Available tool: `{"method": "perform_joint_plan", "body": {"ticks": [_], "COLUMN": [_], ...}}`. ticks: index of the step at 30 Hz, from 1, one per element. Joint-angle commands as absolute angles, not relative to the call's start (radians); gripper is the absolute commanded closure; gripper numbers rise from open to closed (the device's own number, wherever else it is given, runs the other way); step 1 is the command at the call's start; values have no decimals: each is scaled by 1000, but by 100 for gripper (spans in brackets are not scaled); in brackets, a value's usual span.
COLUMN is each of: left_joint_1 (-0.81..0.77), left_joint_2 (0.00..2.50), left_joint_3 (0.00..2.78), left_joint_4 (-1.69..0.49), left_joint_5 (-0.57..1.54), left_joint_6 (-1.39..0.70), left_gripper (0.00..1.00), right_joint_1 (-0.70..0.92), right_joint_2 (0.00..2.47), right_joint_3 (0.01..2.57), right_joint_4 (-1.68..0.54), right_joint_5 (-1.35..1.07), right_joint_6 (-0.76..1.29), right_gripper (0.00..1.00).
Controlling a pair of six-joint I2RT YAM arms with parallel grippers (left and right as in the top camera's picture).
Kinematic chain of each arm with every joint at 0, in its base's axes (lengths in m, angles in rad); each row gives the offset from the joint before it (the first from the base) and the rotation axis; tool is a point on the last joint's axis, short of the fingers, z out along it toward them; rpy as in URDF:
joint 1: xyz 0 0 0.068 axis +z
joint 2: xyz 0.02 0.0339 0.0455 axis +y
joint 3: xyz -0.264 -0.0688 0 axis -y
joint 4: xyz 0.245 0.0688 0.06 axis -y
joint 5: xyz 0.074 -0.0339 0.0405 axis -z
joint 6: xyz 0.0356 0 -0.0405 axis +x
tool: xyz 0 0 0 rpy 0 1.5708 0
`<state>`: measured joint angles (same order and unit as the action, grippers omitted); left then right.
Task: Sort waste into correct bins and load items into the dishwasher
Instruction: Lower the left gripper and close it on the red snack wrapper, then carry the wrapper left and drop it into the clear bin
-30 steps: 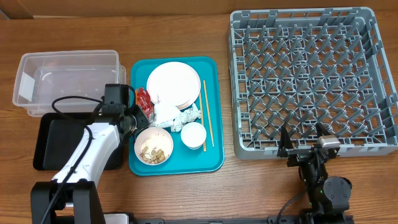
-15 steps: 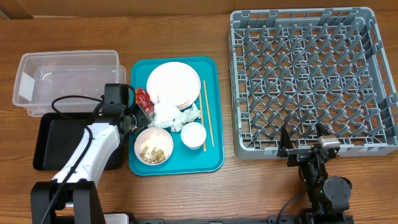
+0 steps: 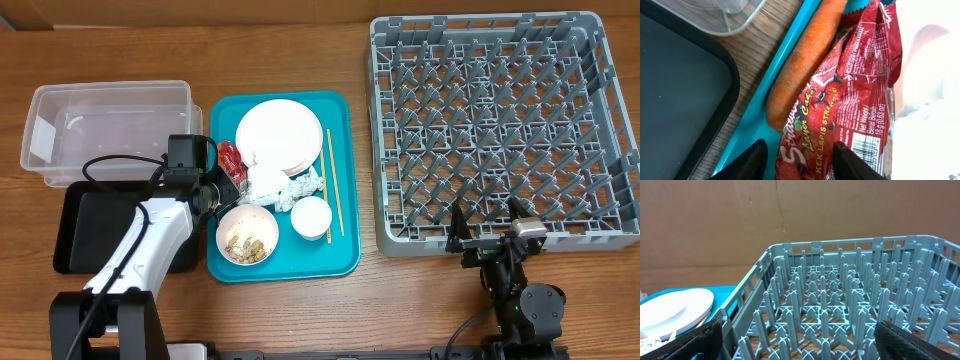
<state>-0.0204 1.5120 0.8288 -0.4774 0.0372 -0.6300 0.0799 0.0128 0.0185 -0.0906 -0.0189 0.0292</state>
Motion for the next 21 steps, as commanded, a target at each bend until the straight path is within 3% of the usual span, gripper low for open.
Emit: {"method": "perform_joint_plan", "body": {"ticks": [1,4,8,14,21], "left_joint_1": [-28,-28,-27,-27,-27], "left_joint_2": [1517,1517,1517,1516,1513], "left_joint_3": [820,820,820,820,868], "left_joint_4": [-469,-467,-466,-466,-467], "left_joint_5": [45,45,45,44,45], "left_joint_6": [-645,-645,-644,-643,-627], "left_gripper": [62,73,78,96,96], "right_joint_1": [78,78,78,78,78], "right_joint_2": [3,3,3,3,3], "right_joint_3": [8,8,8,8,8], "right_joint_4": [-84,-84,-84,-84,-84], "right_joint_5": [-16,-16,-16,-16,-16], "right_joint_6": [27,27,27,27,27], "right_gripper": [0,0,0,0,0]}}
